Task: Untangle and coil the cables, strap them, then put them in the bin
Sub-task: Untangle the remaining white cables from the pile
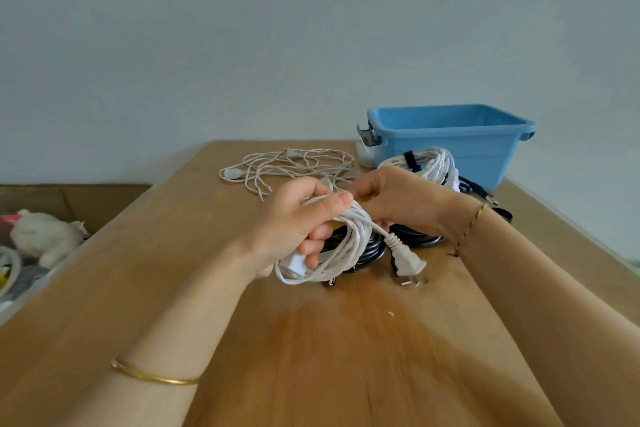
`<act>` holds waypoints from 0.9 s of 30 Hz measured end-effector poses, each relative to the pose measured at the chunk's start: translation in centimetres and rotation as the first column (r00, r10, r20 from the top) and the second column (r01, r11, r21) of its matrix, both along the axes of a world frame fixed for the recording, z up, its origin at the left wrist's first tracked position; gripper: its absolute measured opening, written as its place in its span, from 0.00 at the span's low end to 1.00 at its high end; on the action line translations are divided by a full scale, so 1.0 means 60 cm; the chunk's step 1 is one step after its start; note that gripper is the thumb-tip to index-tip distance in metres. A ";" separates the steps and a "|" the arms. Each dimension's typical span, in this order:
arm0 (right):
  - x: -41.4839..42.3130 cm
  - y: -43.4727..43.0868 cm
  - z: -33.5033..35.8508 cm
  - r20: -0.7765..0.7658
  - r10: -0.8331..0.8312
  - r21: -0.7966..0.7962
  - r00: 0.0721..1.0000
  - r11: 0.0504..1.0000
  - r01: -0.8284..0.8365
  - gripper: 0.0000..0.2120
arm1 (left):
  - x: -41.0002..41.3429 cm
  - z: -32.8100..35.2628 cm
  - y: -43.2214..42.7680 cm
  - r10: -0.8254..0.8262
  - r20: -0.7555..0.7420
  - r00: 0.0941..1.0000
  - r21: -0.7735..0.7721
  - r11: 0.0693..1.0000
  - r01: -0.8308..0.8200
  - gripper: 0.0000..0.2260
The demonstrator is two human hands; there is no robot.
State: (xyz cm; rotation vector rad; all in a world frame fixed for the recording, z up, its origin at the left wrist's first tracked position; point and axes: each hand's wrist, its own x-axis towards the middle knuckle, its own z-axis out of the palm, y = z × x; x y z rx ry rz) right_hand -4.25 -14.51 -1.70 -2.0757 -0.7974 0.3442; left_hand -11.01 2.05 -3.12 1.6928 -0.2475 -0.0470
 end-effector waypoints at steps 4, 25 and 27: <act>0.004 -0.012 0.005 -0.052 0.053 0.056 0.997 0.997 -0.050 0.05 | 0.000 -0.004 0.005 0.033 0.036 0.999 0.007 0.999 -0.033 0.10; 0.010 -0.016 -0.001 -0.275 0.126 0.135 0.953 0.987 -0.092 0.06 | 0.000 -0.012 0.001 0.066 0.070 0.995 0.030 0.997 -0.068 0.14; 0.011 -0.011 -0.006 -0.270 0.126 0.164 0.954 0.983 -0.083 0.06 | 0.001 -0.014 0.000 0.060 0.083 0.995 0.048 0.997 -0.064 0.10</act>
